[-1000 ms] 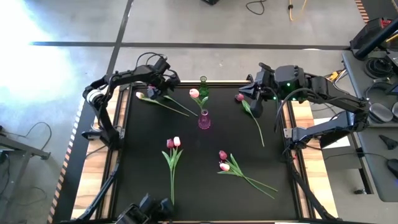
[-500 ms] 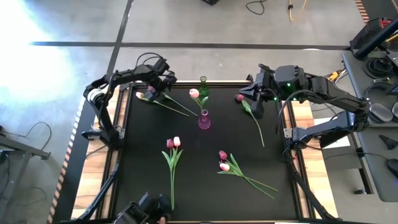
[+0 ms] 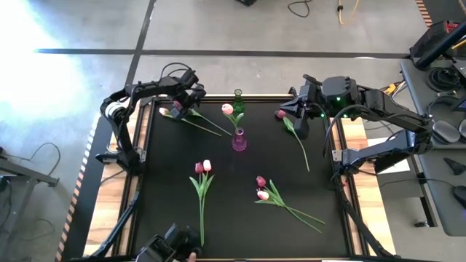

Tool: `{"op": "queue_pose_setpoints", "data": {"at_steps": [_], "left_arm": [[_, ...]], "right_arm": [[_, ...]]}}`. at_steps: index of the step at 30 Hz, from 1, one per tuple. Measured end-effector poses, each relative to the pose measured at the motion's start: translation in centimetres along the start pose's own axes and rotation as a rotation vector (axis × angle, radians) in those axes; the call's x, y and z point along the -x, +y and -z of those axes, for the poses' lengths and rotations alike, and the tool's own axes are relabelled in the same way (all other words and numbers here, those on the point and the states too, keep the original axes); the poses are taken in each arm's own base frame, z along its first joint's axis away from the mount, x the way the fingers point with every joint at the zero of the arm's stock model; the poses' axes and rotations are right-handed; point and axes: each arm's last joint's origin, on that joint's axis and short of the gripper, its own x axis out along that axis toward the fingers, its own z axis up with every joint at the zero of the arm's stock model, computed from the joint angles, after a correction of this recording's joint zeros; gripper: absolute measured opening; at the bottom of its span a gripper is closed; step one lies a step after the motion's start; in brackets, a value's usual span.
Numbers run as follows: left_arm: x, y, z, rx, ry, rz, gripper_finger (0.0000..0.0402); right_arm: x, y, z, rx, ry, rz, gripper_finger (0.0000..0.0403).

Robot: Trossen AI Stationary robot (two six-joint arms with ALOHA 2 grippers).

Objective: Sort flowers into vase by color
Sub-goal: Put the top left red tulip into the green vase

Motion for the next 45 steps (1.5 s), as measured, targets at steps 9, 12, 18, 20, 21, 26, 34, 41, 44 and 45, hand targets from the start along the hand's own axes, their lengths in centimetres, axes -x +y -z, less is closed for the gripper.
{"op": "queue_pose_setpoints", "data": {"at_steps": [9, 12, 18, 20, 21, 26, 34, 41, 44, 45], "left_arm": [[1.9, -0.2, 0.9, 0.012, 0.021, -0.021, 0.0165], [2.5, -0.4, 0.9, 0.026, -0.004, -0.007, 0.0165], [1.2, -0.7, 0.9, 0.058, -0.003, 0.038, 0.0165], [1.0, -0.7, 1.1, 0.067, 0.0, 0.031, 0.0165], [1.0, -0.7, 1.3, 0.068, 0.002, 0.026, 0.0165], [0.9, -0.3, 2.4, 0.084, 0.014, -0.023, 0.0165], [0.4, -0.1, 2.0, 0.078, -0.064, -0.052, 0.0165], [-1.8, -0.6, 1.5, 0.061, -0.046, -0.027, 0.0165], [-2.1, -0.7, 1.6, 0.058, -0.033, -0.027, 0.0165], [-2.0, -0.7, 1.6, 0.044, -0.04, -0.026, 0.0164]], "right_arm": [[0.0, 0.0, 0.0, 0.04, 0.002, -0.001, 0.0013], [0.0, 0.0, 0.0, 0.056, 0.002, -0.001, 0.0013], [0.5, 0.0, 0.0, 0.081, -0.006, -0.011, 0.0013], [0.7, 0.0, 0.1, 0.079, -0.004, -0.018, 0.0013], [0.9, 0.0, 0.2, 0.079, -0.003, -0.018, 0.0013], [1.5, -0.1, 0.2, 0.078, -0.014, -0.018, 0.0013], [2.5, -0.2, 0.5, 0.089, -0.014, -0.018, 0.0013], [2.8, -0.2, 0.5, 0.082, -0.025, -0.017, 0.0013], [2.9, -0.2, 0.5, 0.066, -0.027, -0.018, 0.0013], [3.0, -0.3, 0.5, 0.061, -0.028, -0.018, 0.0013]]}}
